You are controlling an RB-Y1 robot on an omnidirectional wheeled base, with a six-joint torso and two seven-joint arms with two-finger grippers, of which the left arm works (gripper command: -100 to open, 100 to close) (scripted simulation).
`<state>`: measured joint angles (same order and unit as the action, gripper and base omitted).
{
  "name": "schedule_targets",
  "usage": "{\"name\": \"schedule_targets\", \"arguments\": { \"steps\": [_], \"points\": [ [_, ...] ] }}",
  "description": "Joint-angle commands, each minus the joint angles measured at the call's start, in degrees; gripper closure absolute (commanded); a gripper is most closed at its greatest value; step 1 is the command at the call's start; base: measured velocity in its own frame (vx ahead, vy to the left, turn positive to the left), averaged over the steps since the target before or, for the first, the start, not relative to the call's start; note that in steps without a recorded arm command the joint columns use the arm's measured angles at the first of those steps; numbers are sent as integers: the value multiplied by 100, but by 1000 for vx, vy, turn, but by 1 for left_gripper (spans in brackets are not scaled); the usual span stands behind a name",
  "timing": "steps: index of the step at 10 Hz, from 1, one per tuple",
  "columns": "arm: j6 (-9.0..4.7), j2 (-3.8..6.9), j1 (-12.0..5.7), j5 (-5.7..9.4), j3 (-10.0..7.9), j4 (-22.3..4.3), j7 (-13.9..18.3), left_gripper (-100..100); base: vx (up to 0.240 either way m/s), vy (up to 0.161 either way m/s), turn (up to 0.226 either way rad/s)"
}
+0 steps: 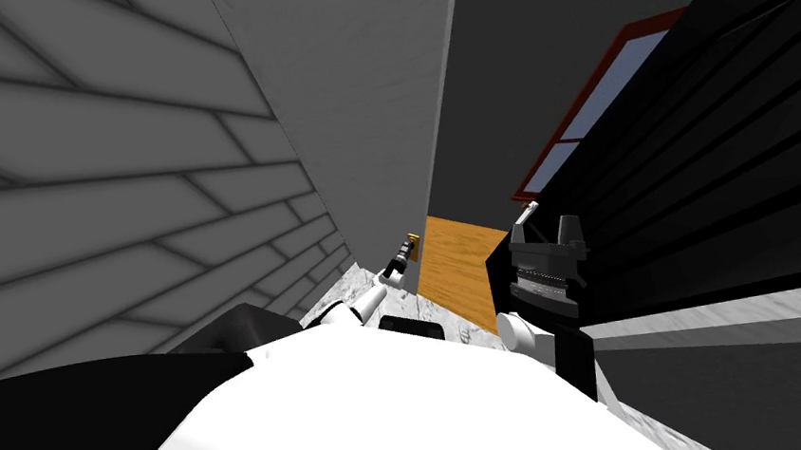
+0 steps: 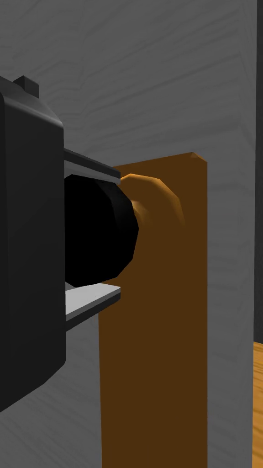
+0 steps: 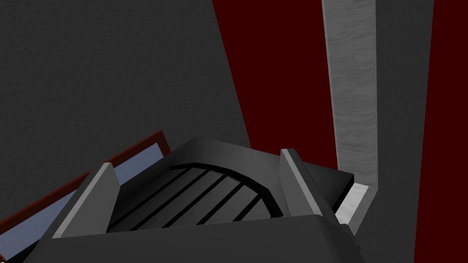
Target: Push the door open
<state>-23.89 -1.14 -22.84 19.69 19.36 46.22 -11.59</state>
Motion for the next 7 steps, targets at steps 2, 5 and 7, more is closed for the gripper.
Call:
{"name": "schedule_targets", "arguments": {
  "steps": [2, 5, 7],
  "points": [
    [8, 8, 14, 0, 1, -12, 1, 100, -23, 7, -13],
    [8, 8, 14, 0, 1, -12, 1, 100, 0, 0, 0],
    [-13, 128, -35, 15, -122, -17, -18, 100, 111, -84, 24]
  ]
}}
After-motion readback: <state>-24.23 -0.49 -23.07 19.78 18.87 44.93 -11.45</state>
